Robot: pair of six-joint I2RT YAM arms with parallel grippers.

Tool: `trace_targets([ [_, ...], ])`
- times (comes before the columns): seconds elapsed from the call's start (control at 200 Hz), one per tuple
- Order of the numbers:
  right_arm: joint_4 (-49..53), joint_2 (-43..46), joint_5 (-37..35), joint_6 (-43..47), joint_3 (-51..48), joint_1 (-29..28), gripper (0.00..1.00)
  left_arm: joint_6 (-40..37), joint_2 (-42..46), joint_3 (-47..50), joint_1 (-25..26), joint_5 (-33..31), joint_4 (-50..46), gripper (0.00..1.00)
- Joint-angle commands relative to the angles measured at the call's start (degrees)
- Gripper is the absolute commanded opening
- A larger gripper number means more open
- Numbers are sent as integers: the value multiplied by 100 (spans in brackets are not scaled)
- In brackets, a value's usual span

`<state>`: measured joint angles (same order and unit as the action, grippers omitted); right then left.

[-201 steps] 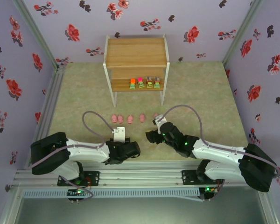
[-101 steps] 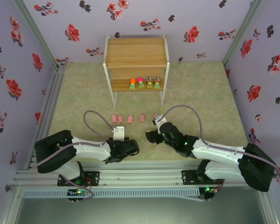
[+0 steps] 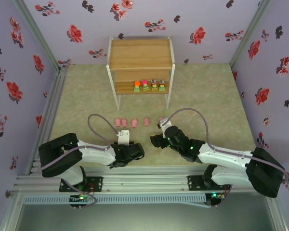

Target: Place and organize the plastic toys onto the shelf

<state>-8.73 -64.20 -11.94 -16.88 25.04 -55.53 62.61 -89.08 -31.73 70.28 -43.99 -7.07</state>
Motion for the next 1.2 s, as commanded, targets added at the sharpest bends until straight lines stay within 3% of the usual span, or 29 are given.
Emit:
trace_targets([
  [0.0, 19, -31, -60, 80, 168, -48, 56, 167, -189, -12, 67, 141, -60, 52],
  [0.395, 35, -40, -62, 80, 178, -60, 56, 653, -224, -96, 229, 136, -286, 52],
  [1.195, 34, -16, -106, 89, 175, -80, 56, 458, -63, -421, 270, -71, -704, 27],
])
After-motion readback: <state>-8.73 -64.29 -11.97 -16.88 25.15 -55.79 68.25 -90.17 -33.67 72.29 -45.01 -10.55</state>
